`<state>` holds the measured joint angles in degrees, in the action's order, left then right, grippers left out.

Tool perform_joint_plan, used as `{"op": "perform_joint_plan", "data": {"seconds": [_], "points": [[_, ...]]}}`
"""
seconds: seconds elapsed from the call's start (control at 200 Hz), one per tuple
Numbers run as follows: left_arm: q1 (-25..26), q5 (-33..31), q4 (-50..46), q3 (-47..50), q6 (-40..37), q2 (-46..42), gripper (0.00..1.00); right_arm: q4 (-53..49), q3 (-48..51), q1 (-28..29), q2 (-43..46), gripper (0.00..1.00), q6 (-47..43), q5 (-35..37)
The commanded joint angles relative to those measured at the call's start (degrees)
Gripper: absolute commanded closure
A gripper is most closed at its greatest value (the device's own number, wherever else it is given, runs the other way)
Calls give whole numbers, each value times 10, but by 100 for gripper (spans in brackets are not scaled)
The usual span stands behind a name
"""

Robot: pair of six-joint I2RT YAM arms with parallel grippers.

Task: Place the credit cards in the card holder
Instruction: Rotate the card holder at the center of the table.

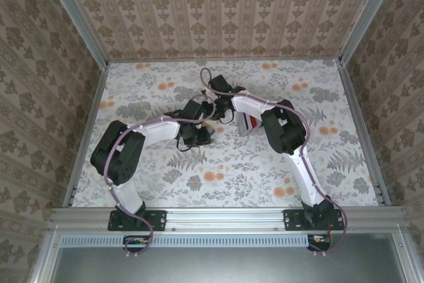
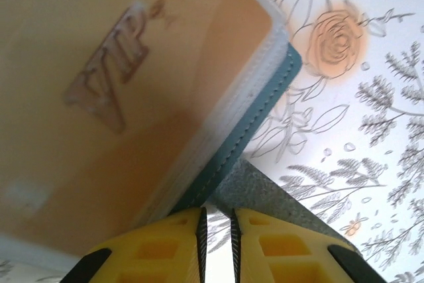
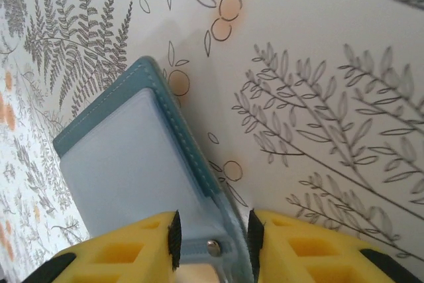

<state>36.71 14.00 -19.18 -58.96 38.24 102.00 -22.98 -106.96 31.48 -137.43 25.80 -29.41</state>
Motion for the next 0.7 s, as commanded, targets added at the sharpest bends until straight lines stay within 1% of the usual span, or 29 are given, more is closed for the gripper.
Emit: {"op": "perform_joint_plan", "data": {"seconds": [0.0,0.12,0.215,0.305,0.37,0.43,0.505,0.695], "points": [[17,10,35,-45,2,24,80,-31,4,3,1,63,-28,-19],[17,-16,23,-46,-15,-6,80,-27,23,-20,39,62,-31,-9],[17,-43,11,-40,-34,-44,78,-22,37,-37,77,58,-31,-3],[17,-60,14,-36,-46,-78,73,-16,54,-50,119,57,-31,8],[16,-72,20,-35,-53,-96,72,-14,74,-59,153,55,-34,28],[12,-83,21,-38,-59,-102,68,-12,100,-68,188,54,-35,50],[3,-78,25,-49,-64,-95,67,-1,147,-84,236,53,-33,75],[-12,-29,41,-106,-72,-39,63,15,277,-144,355,52,-28,132]]}}
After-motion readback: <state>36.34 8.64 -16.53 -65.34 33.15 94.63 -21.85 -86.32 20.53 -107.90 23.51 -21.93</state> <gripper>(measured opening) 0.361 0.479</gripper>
